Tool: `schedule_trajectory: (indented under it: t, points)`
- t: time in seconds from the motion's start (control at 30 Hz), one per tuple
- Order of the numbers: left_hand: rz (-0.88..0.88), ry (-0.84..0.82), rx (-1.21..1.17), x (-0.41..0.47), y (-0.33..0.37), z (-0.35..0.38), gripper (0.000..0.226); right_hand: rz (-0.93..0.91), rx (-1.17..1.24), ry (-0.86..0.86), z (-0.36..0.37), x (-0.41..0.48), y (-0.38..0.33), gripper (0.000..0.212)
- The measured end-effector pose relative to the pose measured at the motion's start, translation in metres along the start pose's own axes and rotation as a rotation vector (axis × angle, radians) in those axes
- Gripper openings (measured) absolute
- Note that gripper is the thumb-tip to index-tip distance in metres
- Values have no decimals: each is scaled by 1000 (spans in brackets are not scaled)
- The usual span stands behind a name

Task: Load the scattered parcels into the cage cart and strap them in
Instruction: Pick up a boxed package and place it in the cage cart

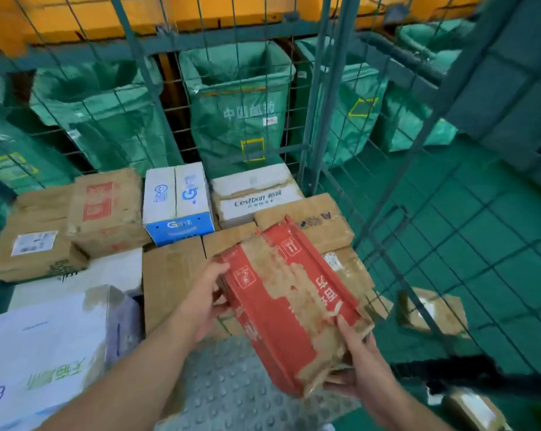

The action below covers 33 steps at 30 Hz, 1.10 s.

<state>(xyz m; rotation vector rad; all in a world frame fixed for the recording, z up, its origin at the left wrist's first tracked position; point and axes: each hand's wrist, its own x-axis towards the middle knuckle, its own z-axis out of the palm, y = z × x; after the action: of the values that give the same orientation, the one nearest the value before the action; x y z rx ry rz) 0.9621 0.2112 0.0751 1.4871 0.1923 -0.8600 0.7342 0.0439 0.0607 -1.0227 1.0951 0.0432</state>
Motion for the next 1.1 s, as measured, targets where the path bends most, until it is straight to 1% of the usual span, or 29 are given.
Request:
schedule_trajectory:
  t: [0.07,0.1,0.17,0.2,0.23,0.27,0.33,0.4,0.43,0.47,0.53,0.6,0.67,0.7,0.73,0.77,0.83,0.87,0.9,1.0,1.1]
  points:
    - [21,59,-40,39,17,12,27,-8,-59,-27,-4,43,-25,66]
    - [24,95,-72,67,25,22,33,-18,-73,-53,-5,74,-44,63]
    - [2,140,-103,112,36,43,53,-57,-105,-52,-2,128,-73,65]
    - [-6,138,-68,134,37,57,56,-58,-96,-40,0,158,-87,67]
    - [-22,114,-8,163,39,77,54,-58,-68,-37,4,198,-108,67]
    - [-43,78,57,168,36,87,52,-77,-33,-12,10,213,-121,62]
    - [-29,36,119,202,30,123,45,-160,16,-3,21,270,-161,45]
    - [4,86,133,241,24,149,41,-256,-14,-22,30,317,-198,20]
    - [17,110,112,262,23,160,38,-292,-45,-28,33,339,-215,12]
    - [34,125,96,285,24,169,35,-325,-88,-26,35,362,-228,11]
    - [50,154,43,327,27,183,33,-396,-165,-3,37,398,-248,10]
    - [86,187,18,359,35,195,33,-447,-253,63,37,434,-261,11]
    - [111,235,7,386,47,204,38,-465,-306,124,37,464,-269,14]
    - [90,239,-55,396,52,207,46,-468,-307,144,36,475,-271,16]
    - [63,236,-138,411,51,212,47,-472,-315,168,35,487,-271,19]
    - [57,244,-156,423,51,215,46,-492,-332,199,35,490,-274,19]
    - [61,266,-79,439,48,222,39,-511,-357,247,33,496,-279,14]
    - [71,256,-69,443,50,225,35,-499,-334,244,31,503,-282,17]
    - [69,236,-78,443,54,228,33,-473,-304,225,30,507,-284,27]
    - [37,148,-180,443,64,229,39,-447,-322,168,24,519,-289,43]
    - [62,115,-217,444,56,223,43,-478,-331,98,20,523,-286,55]
